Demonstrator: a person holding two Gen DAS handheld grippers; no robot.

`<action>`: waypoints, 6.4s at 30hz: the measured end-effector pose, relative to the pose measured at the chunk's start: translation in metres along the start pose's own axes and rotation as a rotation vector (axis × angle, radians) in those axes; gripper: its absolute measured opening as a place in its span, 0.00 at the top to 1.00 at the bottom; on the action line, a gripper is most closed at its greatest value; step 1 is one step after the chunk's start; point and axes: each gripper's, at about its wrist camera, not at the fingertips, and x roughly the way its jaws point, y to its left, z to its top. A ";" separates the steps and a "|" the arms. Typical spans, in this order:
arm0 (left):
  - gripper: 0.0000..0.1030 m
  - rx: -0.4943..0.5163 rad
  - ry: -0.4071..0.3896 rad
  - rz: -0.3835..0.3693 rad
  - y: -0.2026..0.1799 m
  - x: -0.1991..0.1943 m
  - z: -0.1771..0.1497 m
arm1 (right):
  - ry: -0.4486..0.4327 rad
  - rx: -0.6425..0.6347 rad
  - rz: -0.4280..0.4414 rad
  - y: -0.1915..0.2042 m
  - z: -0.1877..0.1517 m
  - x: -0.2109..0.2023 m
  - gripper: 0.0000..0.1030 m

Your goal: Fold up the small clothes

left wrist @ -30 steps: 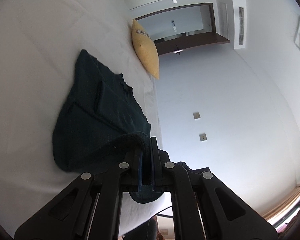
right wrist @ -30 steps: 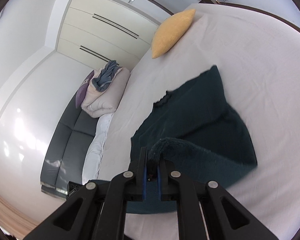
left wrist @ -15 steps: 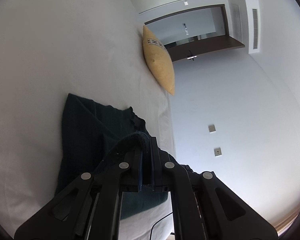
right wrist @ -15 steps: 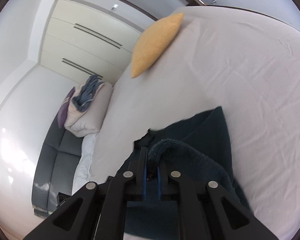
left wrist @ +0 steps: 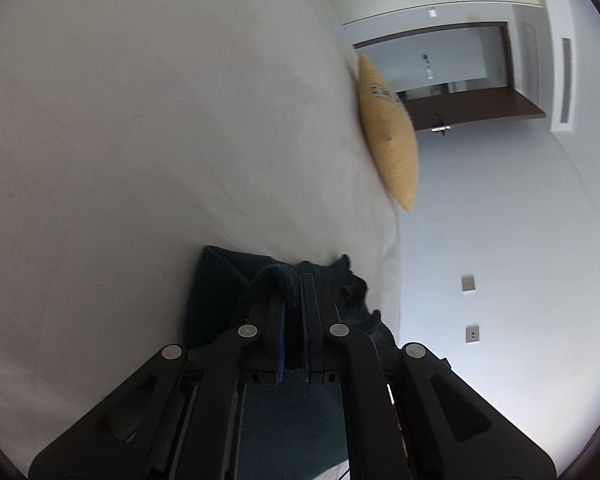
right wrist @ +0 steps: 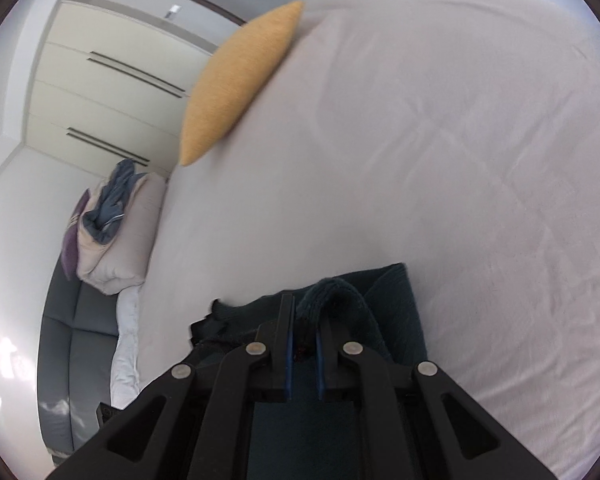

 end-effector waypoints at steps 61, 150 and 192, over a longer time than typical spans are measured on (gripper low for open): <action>0.67 0.604 -0.069 0.311 -0.081 0.044 -0.158 | 0.101 -0.124 0.378 0.052 -0.170 -0.040 0.50; 0.20 -0.044 0.096 0.036 0.070 -0.082 -0.148 | -0.027 0.054 0.362 -0.004 -0.226 -0.111 0.27; 0.90 0.133 0.079 -0.015 -0.011 -0.053 -0.151 | 0.315 -0.052 0.366 0.087 -0.176 0.052 0.27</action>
